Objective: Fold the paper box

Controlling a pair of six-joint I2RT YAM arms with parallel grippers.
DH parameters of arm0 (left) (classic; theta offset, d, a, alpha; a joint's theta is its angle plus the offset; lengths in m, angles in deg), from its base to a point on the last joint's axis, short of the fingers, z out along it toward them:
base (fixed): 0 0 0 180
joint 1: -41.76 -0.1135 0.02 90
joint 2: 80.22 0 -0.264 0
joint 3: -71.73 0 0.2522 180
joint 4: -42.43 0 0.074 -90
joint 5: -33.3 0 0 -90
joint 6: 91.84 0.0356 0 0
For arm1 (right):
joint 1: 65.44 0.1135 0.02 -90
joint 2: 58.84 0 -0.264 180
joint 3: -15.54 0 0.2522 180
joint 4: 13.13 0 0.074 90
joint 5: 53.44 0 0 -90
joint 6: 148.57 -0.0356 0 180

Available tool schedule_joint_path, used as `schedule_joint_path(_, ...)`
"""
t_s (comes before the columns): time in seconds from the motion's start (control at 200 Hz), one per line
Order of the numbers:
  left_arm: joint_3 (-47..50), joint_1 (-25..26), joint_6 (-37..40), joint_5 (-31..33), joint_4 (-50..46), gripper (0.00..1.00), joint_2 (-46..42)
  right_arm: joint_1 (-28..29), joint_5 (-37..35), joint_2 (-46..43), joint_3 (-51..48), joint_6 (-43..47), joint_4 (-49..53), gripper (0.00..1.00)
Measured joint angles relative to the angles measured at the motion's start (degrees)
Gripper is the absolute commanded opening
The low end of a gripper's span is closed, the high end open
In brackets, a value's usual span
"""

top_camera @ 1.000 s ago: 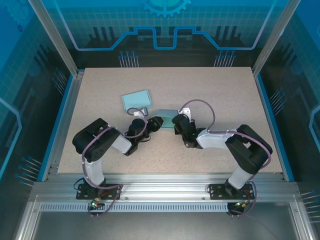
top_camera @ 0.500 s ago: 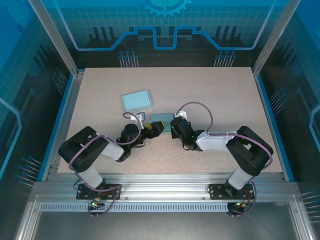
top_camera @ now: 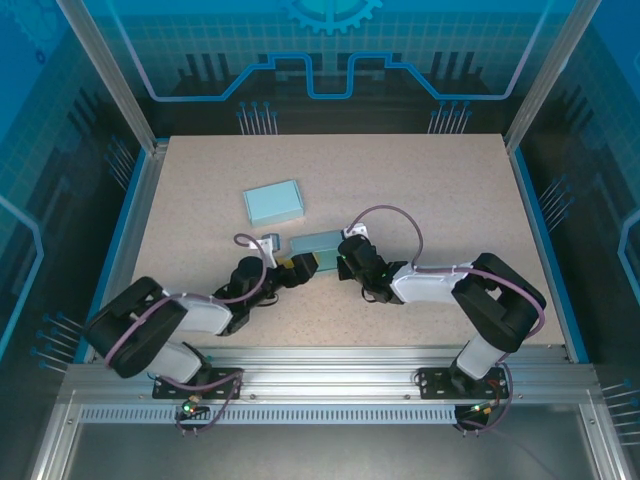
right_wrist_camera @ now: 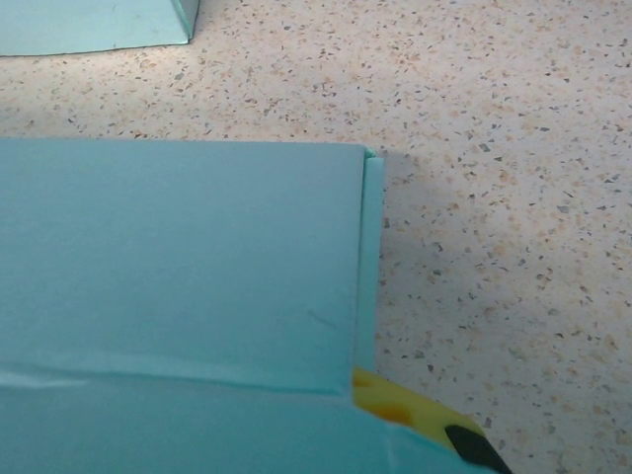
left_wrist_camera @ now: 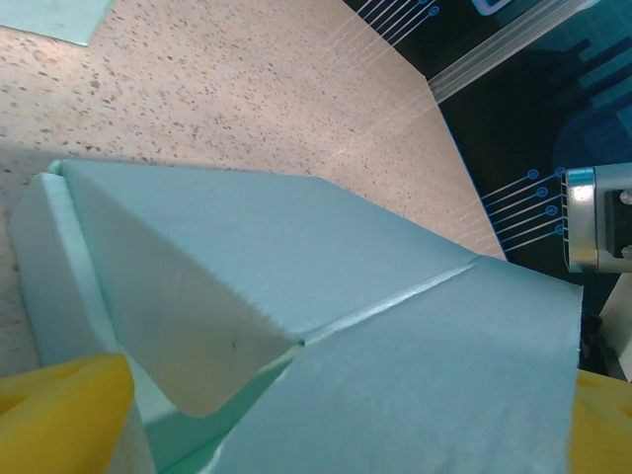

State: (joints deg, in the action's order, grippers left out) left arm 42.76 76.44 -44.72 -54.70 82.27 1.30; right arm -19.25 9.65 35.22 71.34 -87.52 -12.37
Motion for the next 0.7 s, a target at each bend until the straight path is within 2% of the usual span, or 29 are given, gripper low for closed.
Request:
schedule_joint_path(0.13, -0.9, 0.0, 2.45, 2.56, -11.63, 0.99, -7.52, 0.02, 0.26, 0.0, -0.02, -0.02, -0.13, 0.01)
schedule_joint_path(0.255, -3.04, 0.0, 5.53, 5.2, -22.93, 0.99, -14.43, 0.04, 0.44, -0.04, -0.02, -0.02, -0.13, 0.07)
schedule_joint_path(0.445, -2.93, 0.0, 7.04, 7.17, -31.15, 0.99, -25.53, 0.96, 1.29, -1.49, -0.52, -0.11, 1.64, 0.19)
schedule_joint_path(0.555, -2.84, 0.0, 7.08, 8.02, -33.53, 0.99, -32.96, 1.75, 1.84, -2.86, -0.87, -0.15, 3.63, 0.29)
schedule_joint_path(0.7, -3.52, 0.0, 7.26, 9.64, -36.74, 0.99, -37.18, 2.23, 1.99, -4.61, -0.98, 0.5, 6.64, 0.51)
